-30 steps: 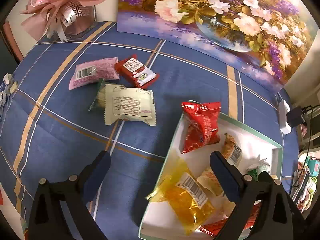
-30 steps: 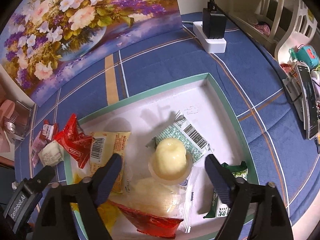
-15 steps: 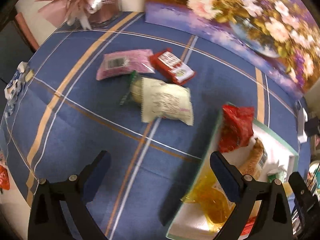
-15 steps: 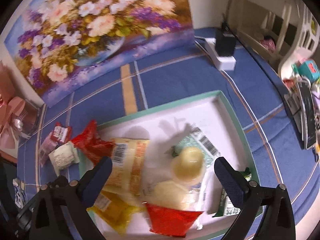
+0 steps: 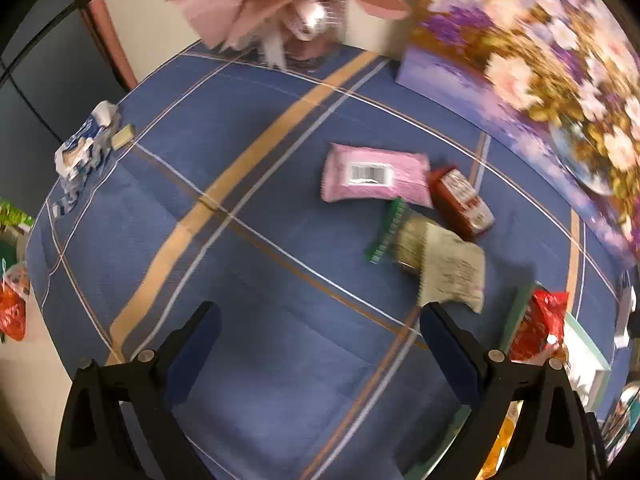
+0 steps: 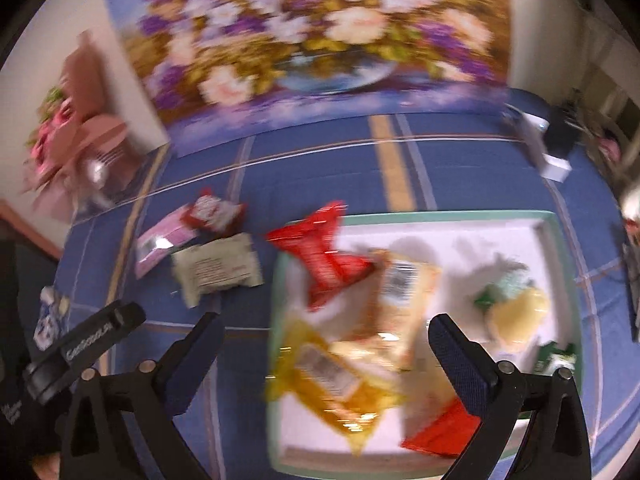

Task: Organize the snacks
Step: 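Withdraw both tools from the tray toward the remaining snacks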

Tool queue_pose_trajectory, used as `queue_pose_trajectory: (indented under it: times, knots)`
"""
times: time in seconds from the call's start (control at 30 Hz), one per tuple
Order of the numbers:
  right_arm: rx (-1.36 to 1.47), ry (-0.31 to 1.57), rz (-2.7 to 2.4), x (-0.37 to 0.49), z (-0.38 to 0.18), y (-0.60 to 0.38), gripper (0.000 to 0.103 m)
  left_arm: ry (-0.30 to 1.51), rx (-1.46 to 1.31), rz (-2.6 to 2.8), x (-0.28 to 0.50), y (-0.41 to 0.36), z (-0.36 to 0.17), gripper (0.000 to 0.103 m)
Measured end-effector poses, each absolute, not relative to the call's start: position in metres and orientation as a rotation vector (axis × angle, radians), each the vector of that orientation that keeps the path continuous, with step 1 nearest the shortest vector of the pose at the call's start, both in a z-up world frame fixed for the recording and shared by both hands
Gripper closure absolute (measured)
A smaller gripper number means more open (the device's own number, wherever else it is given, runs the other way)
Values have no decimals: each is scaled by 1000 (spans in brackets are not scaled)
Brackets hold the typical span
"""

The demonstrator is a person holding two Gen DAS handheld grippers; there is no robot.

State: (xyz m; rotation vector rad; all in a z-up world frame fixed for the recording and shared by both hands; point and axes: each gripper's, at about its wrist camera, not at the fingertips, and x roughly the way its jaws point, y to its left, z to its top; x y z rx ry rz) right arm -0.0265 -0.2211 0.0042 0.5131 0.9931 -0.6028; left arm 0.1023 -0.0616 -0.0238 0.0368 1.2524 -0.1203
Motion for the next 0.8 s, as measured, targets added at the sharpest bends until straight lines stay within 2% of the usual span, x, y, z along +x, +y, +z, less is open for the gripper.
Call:
queue_pose_trajectory:
  times: [0.43, 0.8]
  knots:
    - [540, 989, -491, 14, -14, -178, 0, 1265, -10, -99, 131, -23, -30, 4]
    - [556, 981, -507, 31, -25, -180, 0, 1250, -58, -187, 148, -18, -35, 4]
